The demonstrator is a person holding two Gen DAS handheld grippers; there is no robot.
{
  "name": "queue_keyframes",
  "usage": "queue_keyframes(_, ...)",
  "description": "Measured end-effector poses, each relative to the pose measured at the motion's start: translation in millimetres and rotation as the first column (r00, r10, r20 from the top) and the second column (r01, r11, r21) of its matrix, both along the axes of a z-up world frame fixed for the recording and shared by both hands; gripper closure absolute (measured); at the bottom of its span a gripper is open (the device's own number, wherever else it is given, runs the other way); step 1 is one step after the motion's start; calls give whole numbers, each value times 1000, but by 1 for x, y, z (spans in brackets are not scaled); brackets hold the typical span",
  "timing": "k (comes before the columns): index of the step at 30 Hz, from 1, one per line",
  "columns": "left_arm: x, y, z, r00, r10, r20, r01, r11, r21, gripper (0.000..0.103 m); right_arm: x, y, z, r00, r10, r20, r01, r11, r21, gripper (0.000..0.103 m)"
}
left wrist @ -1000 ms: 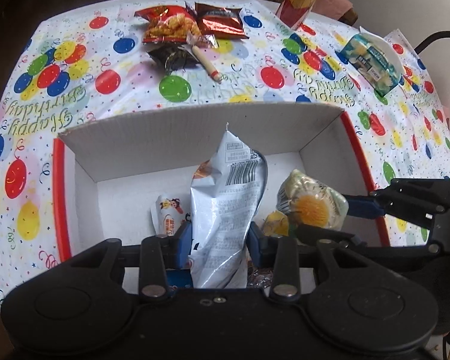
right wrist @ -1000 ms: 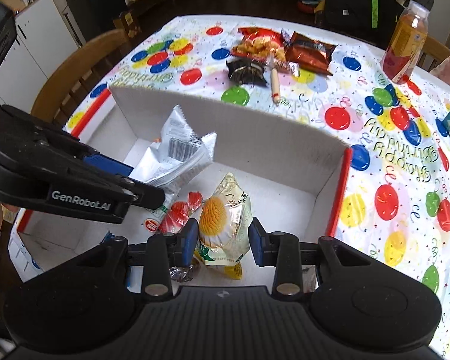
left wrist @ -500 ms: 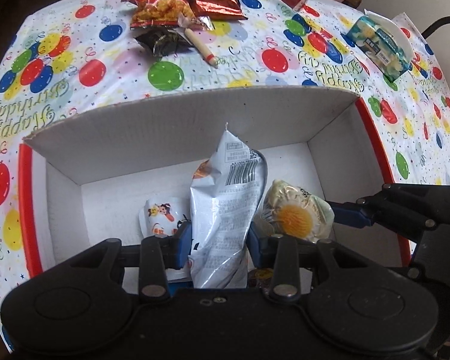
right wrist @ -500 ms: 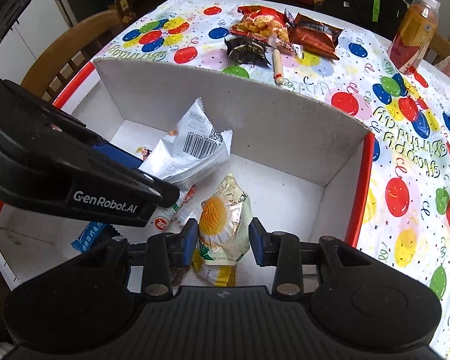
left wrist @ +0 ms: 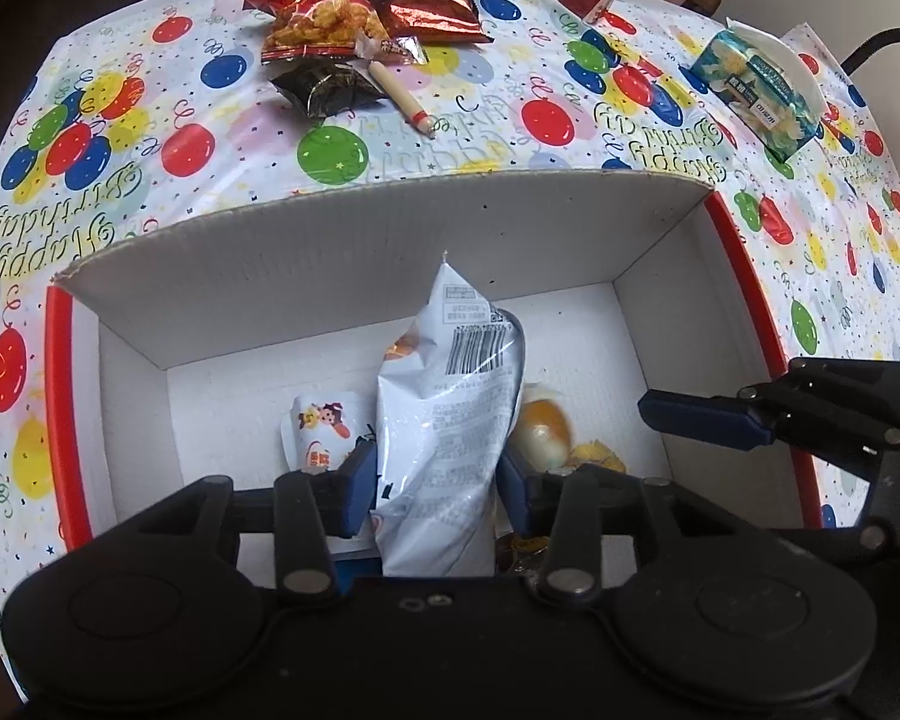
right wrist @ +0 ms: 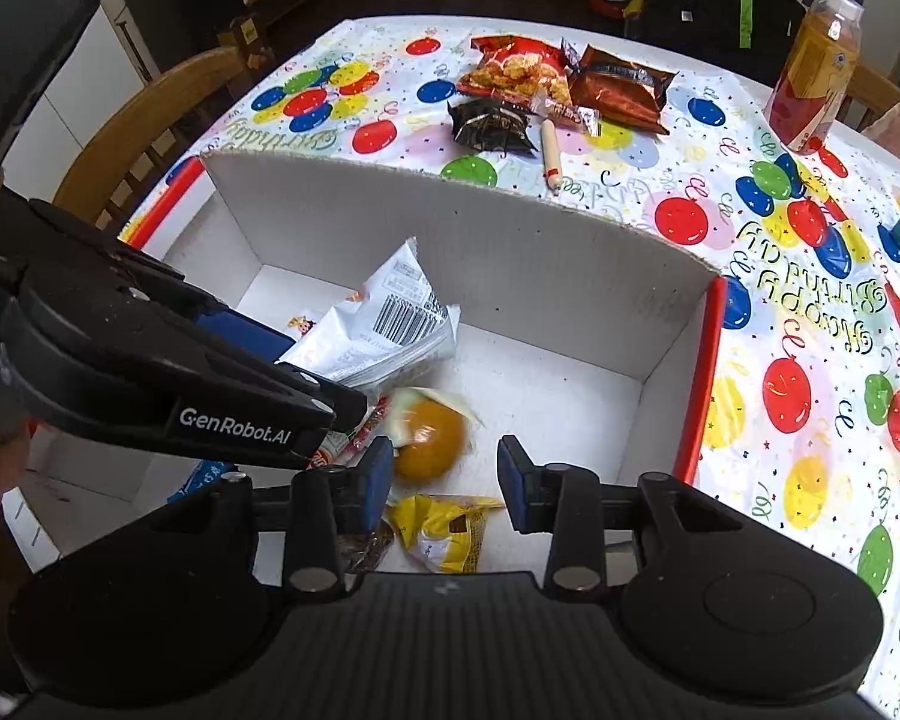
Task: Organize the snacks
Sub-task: 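Lift both tools out of the box toward the remaining snacks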
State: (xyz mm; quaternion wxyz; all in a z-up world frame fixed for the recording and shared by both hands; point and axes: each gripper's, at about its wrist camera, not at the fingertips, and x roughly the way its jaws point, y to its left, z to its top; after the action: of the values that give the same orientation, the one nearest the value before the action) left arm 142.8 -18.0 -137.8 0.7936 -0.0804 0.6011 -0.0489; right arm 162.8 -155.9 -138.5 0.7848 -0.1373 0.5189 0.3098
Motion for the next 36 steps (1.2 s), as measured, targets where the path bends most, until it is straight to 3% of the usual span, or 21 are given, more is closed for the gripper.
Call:
queue_keyframes(5, -6, 3, 10, 999, 10, 38, -9, 1000, -12, 44, -3, -8, 8, 1000, -18, 9, 18, 1000, 22, 55)
queue_keyframes(8, -9, 3, 18, 998, 0, 66, 0, 1000, -8, 42, -5, -12, 15, 1000, -25, 8, 25, 999, 41, 54)
queue_keyframes(12, -16, 3, 30, 995, -6, 101, 7, 1000, -6, 39, -10, -17, 26, 999, -29, 28, 27, 998, 57, 45)
queue_keyframes(17, -26, 4, 49, 987, -17, 160, 17, 1000, 6, 30, -16, -24, 42, 998, -37, 48, 33, 996, 83, 45)
queue_keyframes(20, -33, 4, 62, 980, -23, 199, 20, 1000, 15, 25, -20, -28, 55, 997, -42, 62, 36, 994, 103, 36)
queue_keyframes(25, -44, 11, 81, 968, -19, 250, 17, 1000, 9, 19, -24, -33, 76, 995, -54, 82, 42, 990, 136, 35)
queue_keyframes(30, -51, 17, 98, 952, -21, 306, 12, 999, 30, 15, -24, -37, 97, 992, -69, 107, 51, 984, 170, 25)
queue_keyframes(36, -48, 24, 112, 938, -9, 346, -15, 998, 65, 1, -10, -36, 112, 988, -100, 116, 78, 981, 179, 20)
